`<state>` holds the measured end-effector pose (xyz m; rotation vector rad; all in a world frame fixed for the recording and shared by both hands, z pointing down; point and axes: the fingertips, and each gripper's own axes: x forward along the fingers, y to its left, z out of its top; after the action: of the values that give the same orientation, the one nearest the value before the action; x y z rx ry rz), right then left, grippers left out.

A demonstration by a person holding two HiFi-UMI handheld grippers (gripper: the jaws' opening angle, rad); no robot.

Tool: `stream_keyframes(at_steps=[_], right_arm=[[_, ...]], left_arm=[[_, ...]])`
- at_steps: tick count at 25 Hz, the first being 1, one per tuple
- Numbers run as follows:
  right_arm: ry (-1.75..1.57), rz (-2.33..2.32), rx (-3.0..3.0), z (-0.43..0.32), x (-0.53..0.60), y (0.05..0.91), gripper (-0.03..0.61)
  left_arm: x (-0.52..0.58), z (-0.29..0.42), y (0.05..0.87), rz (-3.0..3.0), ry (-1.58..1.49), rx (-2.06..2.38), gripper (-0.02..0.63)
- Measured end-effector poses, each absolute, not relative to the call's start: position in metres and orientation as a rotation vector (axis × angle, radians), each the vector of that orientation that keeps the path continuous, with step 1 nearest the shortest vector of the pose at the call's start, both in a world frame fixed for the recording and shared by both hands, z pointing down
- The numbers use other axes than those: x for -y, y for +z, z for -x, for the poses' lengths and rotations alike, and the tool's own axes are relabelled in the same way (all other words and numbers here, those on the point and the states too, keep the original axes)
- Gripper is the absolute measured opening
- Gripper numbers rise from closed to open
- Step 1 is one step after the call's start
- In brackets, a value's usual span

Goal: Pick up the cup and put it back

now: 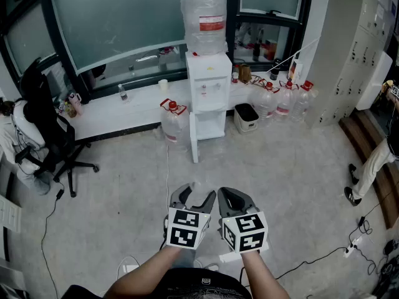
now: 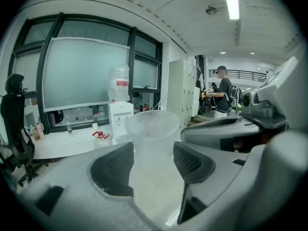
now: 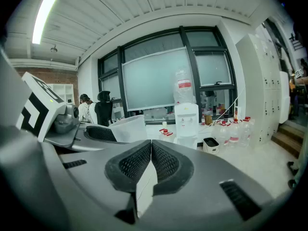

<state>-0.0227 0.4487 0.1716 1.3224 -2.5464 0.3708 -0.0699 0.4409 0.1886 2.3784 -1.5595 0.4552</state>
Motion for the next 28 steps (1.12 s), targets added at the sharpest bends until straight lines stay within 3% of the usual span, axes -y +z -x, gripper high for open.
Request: stream_keyframes(at_steps=[13,28], right_arm=[[0.431,-1.335,2.523,0.012,-0.413,0.186,0.023],[0.493,-1.427,2.417,0.048,-0.261,0.196,0.023]], left_arm=[[-0.399,0.064,0.193,-2.389,0.482,1.551,0.256],[-0.244,0.105,0.205,-2.425,0.499,1.429,0.256]])
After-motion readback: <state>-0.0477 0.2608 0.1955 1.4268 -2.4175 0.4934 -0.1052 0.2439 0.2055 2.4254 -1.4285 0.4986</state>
